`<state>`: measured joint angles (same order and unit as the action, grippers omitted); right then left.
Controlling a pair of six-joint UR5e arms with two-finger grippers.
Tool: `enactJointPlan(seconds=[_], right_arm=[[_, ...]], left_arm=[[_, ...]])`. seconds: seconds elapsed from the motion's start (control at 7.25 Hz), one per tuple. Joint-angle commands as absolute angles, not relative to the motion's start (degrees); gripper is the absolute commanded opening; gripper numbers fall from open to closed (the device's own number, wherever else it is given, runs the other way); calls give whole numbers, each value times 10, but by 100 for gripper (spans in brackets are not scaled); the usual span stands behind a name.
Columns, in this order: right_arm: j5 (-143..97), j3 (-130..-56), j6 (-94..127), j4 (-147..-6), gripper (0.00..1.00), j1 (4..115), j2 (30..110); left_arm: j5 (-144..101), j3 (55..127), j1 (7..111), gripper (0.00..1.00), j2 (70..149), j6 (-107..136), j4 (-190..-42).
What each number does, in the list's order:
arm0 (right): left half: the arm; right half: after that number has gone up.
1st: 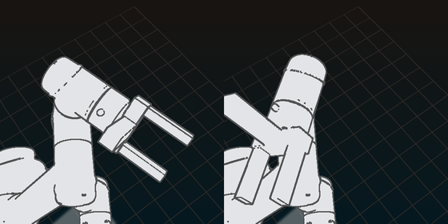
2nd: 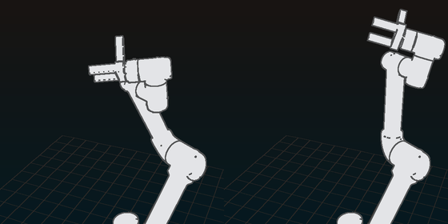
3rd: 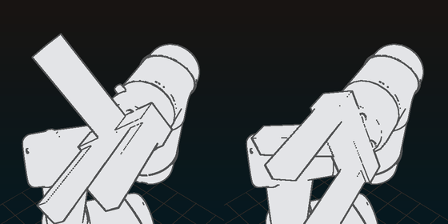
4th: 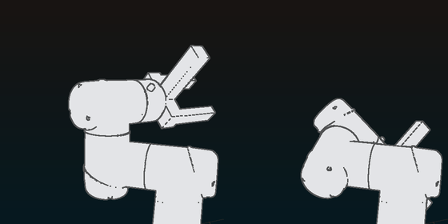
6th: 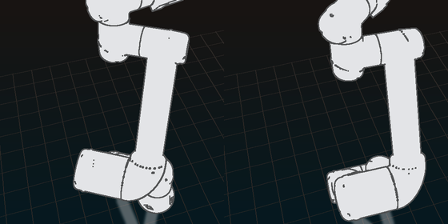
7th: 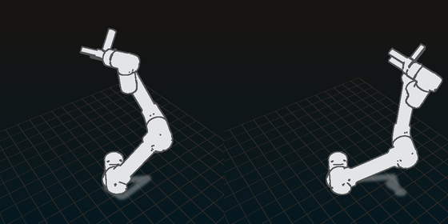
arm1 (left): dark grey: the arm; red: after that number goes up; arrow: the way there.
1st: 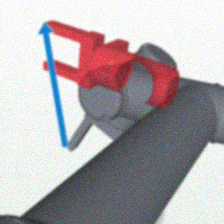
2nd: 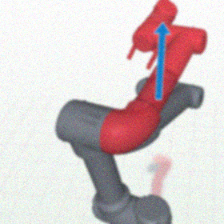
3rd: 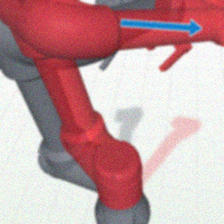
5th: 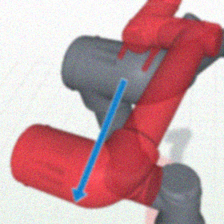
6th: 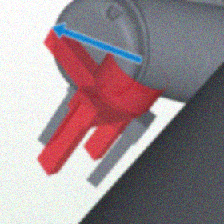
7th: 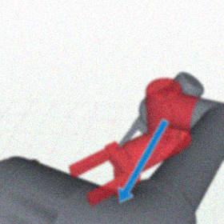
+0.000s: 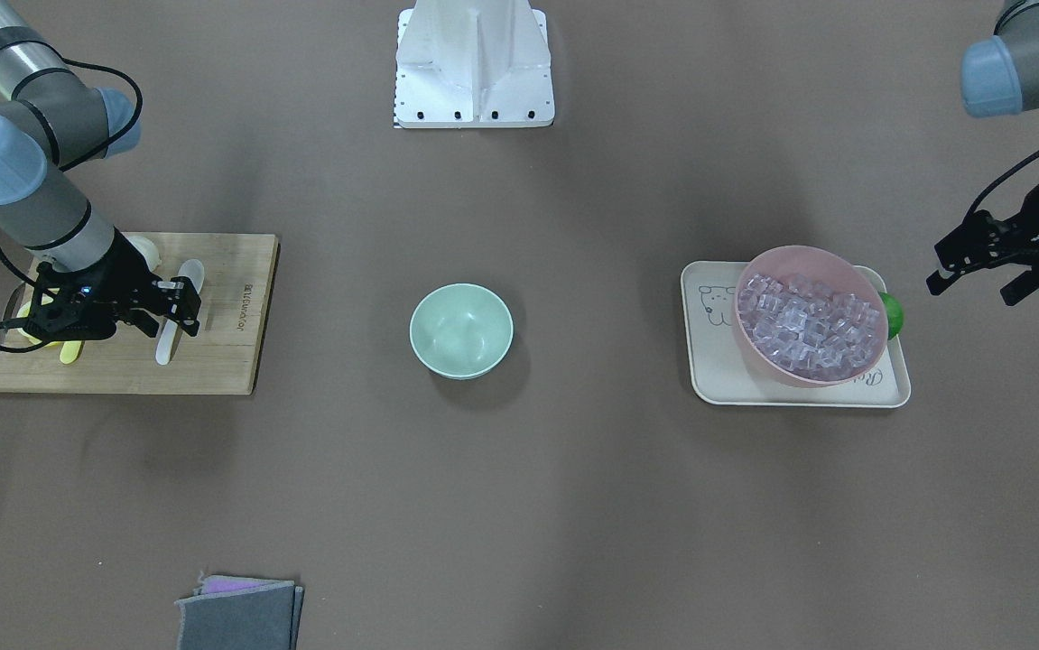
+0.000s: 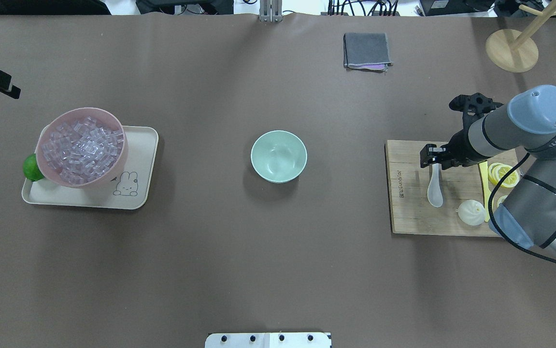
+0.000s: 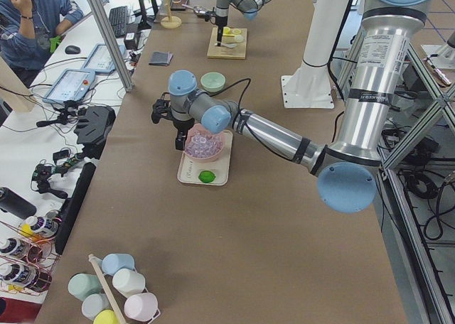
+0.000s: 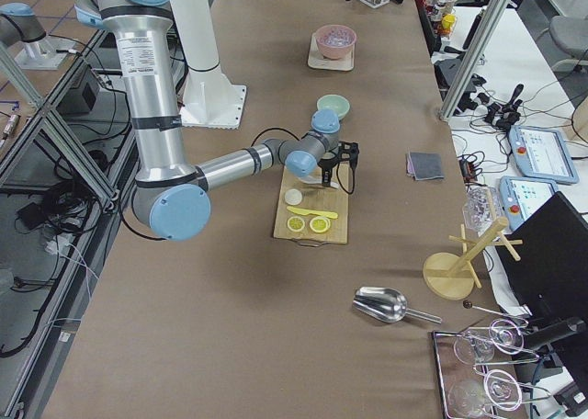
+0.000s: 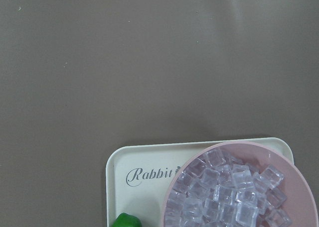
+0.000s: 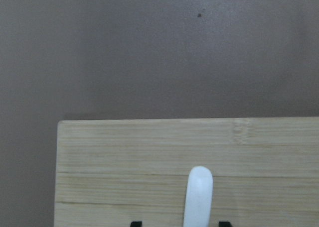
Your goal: Put spoon and ice into bowl
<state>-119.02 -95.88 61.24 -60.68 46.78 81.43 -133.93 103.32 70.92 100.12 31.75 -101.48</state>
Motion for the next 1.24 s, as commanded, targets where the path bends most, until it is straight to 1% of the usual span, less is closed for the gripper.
enactJointPlan(seconds=[0.0, 0.28, 0.83, 1.1], right_arm=[[-1190, -958, 613, -607, 42, 468, 823], [-1190, -958, 620, -608, 0, 467, 823], [-1208, -966, 620, -609, 0, 474, 809], [-1211, -967, 651, -633, 0, 475, 761]], left_arm=[[-1339, 1034, 709, 97, 1000, 318, -1015], [-1339, 1035, 709, 97, 1000, 318, -1015], [-1334, 1032, 709, 97, 1002, 329, -1015], [-1292, 1039, 686, 97, 1007, 346, -1016]])
